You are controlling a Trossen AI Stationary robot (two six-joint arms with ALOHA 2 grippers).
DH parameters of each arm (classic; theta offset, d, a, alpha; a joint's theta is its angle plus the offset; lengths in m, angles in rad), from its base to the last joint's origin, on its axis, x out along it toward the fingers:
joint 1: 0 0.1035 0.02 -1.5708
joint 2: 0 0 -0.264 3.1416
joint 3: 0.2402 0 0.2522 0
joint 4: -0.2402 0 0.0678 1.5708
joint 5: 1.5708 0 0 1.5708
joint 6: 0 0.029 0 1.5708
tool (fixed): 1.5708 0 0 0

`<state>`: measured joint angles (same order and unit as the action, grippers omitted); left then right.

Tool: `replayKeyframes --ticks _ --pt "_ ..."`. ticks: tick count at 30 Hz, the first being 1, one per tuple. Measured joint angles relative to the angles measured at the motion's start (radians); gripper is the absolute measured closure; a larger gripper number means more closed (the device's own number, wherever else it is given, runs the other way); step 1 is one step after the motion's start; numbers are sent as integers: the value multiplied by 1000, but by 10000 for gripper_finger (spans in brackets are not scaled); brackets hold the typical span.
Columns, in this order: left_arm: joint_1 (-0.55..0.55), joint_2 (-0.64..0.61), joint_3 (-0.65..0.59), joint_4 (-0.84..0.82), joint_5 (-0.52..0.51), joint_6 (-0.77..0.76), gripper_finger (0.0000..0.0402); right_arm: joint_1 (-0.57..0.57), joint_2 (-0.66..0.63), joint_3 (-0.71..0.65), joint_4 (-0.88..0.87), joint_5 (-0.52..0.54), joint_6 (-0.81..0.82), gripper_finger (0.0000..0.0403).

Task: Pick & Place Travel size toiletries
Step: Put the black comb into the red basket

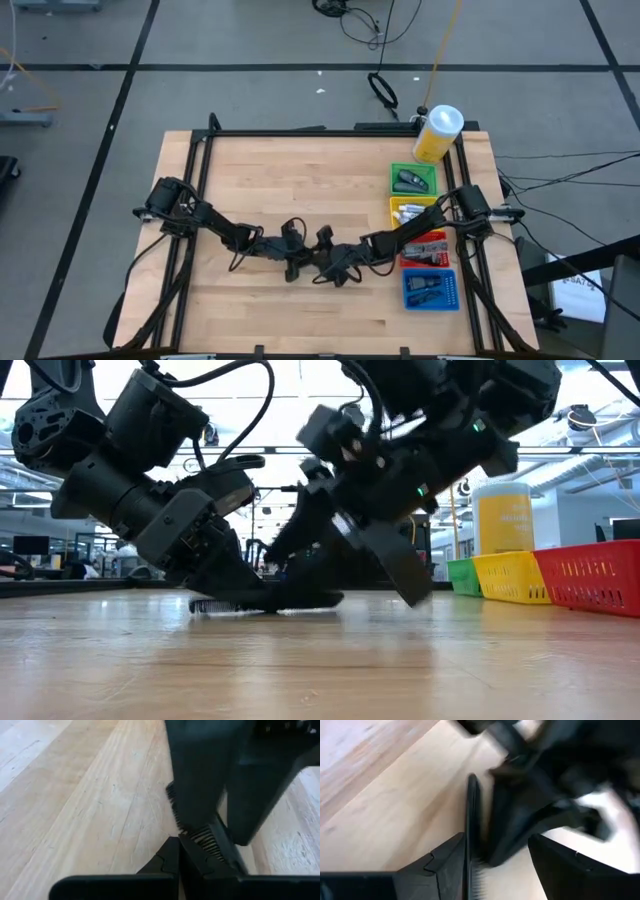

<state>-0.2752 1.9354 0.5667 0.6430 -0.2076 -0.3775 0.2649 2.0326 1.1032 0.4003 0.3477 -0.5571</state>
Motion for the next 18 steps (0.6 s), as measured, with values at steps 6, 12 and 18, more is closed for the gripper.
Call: replayKeyframes --ticks 6,12,18 --pt "-7 1 -3 17 16 -2 400 -10 -13 1 7 10 15 191" --pt "-11 3 -5 30 17 -14 400 -28 -13 1 -43 -83 47 191" --pt "-12 -5 -4 26 20 -17 399 -41 -12 1 -70 -166 135 191"
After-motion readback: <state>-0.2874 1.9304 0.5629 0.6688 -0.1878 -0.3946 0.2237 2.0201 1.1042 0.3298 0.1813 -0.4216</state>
